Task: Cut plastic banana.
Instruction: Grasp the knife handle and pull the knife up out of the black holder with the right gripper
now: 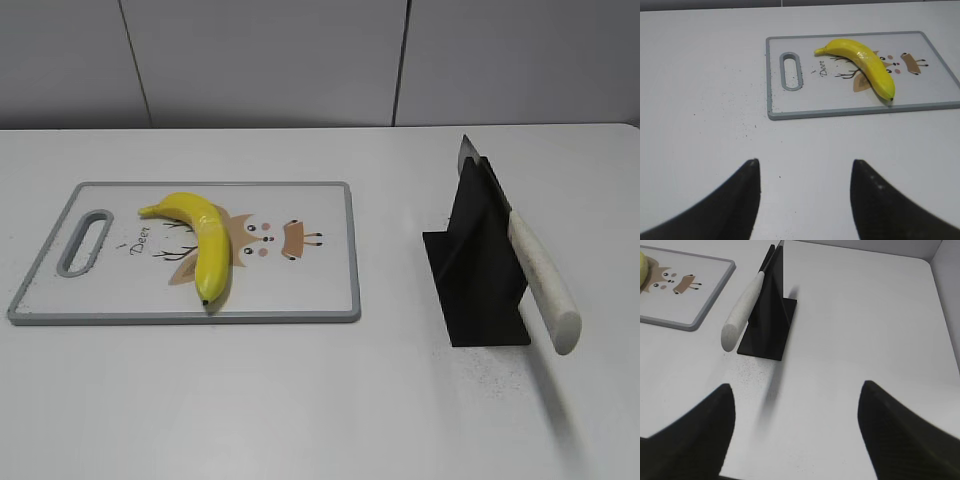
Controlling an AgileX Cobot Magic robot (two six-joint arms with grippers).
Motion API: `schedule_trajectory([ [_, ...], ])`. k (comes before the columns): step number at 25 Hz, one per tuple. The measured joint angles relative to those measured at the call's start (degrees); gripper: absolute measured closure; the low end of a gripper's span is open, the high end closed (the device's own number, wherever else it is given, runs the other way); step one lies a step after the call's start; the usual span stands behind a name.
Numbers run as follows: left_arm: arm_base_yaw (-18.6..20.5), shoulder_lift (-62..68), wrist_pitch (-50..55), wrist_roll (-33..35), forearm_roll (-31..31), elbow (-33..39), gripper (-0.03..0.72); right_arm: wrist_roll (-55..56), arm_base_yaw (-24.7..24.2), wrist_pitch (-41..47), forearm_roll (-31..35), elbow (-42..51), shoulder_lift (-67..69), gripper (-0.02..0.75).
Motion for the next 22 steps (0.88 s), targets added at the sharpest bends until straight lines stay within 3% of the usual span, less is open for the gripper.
schedule_trajectory([
  [22,0.0,0.0,0.0,0.0,0.0,0.0,0.127,0.0,0.0,0.0,0.0,0.0,0.0,0.16],
])
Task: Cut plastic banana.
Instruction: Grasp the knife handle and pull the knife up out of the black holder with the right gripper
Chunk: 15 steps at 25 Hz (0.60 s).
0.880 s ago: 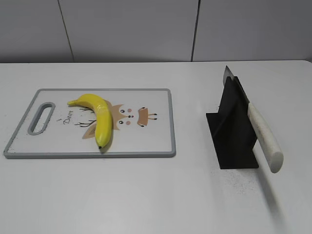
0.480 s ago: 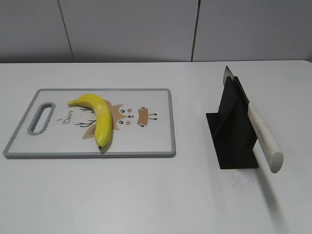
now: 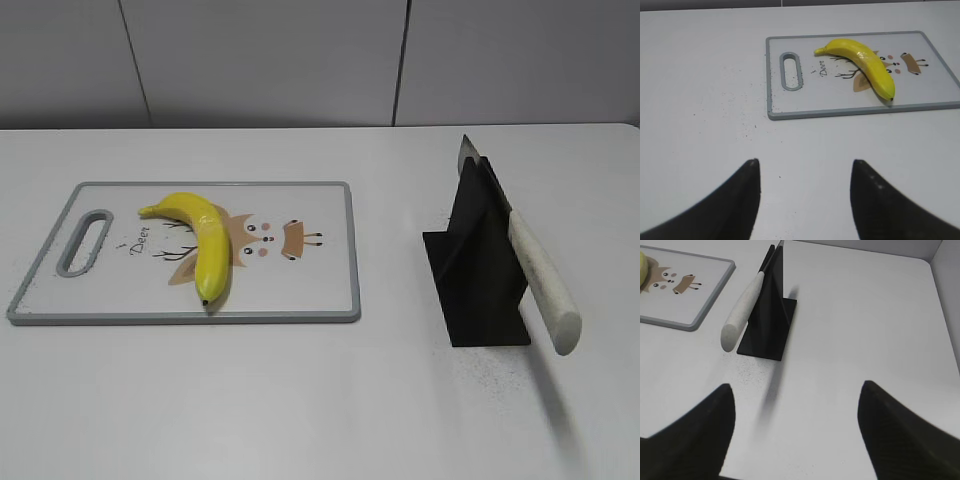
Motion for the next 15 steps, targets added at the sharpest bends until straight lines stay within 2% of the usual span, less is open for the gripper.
schedule_trajectory([
  [6,0.0,0.0,0.0,0.0,0.0,0.0,0.127,-0.05,0.0,-0.05,0.12,0.0,0.0,0.161],
  [11,0.0,0.0,0.0,0.0,0.0,0.0,0.127,-0.05,0.0,-0.31,3.69,0.0,0.0,0.161],
  [15,0.0,0.0,0.0,0.0,0.0,0.0,0.127,-0.05,0.0,-1.07,3.82,-0.83,2.75,0.162],
])
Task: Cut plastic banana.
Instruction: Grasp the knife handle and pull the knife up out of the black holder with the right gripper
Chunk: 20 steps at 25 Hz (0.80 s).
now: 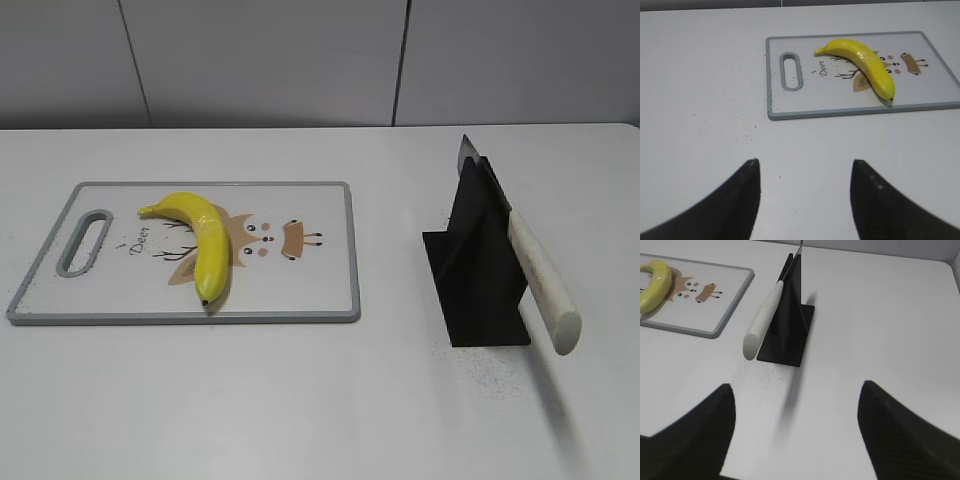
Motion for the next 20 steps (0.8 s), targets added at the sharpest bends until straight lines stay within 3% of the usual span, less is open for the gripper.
schedule_trajectory([
  [13,0.0,0.0,0.0,0.0,0.0,0.0,0.127,1.94,-0.05,2.0,0.48,-15.52,38.07,0.188],
  [20,0.0,0.0,0.0,0.0,0.0,0.0,0.127,2.09,-0.05,8.24,1.69,-26.98,56.49,0.198],
])
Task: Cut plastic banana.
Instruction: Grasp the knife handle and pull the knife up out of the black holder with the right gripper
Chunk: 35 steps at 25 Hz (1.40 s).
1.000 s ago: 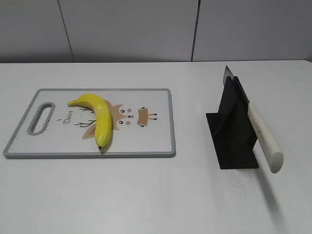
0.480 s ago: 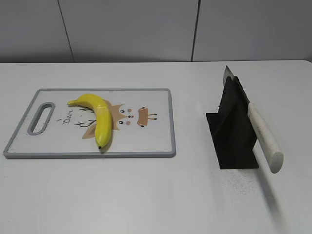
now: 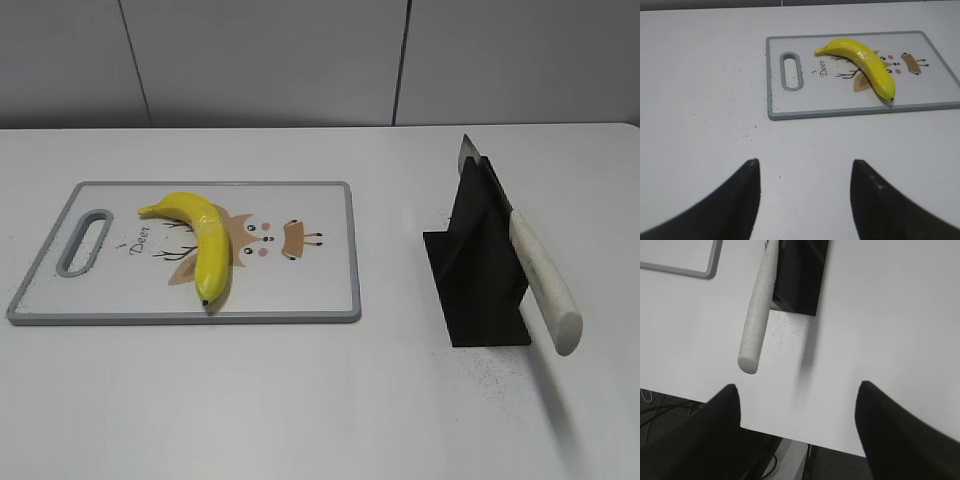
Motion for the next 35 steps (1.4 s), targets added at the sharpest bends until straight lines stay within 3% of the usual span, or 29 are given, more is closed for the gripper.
schedule_trajectory([
  [6,0.0,0.0,0.0,0.0,0.0,0.0,0.127,0.39,3.74,1.63,0.0,-4.62,10.26,0.209],
  [10,0.0,0.0,0.0,0.0,0.0,0.0,0.127,4.7,10.93,-1.23,-1.32,-4.86,15.83,0.209],
  [15,0.0,0.0,0.0,0.0,0.0,0.0,0.127,14.62,18.63,-4.66,-7.79,-4.86,22.83,0.225],
  [24,0.0,0.0,0.0,0.0,0.0,0.0,0.127,20.7,19.71,-6.11,-9.92,-4.87,35.0,0.242],
  [28,0.0,0.0,0.0,0.0,0.0,0.0,0.127,21.57,19.71,-6.28,-9.82,-4.87,37.33,0.394],
  [30,0.0,0.0,0.0,0.0,0.0,0.0,0.127,22.98,19.71,-6.13,-9.81,-4.87,37.45,0.566],
  [35,0.0,0.0,0.0,0.0,-0.04,0.0,0.127,24.57,19.65,-6.04,-9.24,-4.92,37.45,0.573],
])
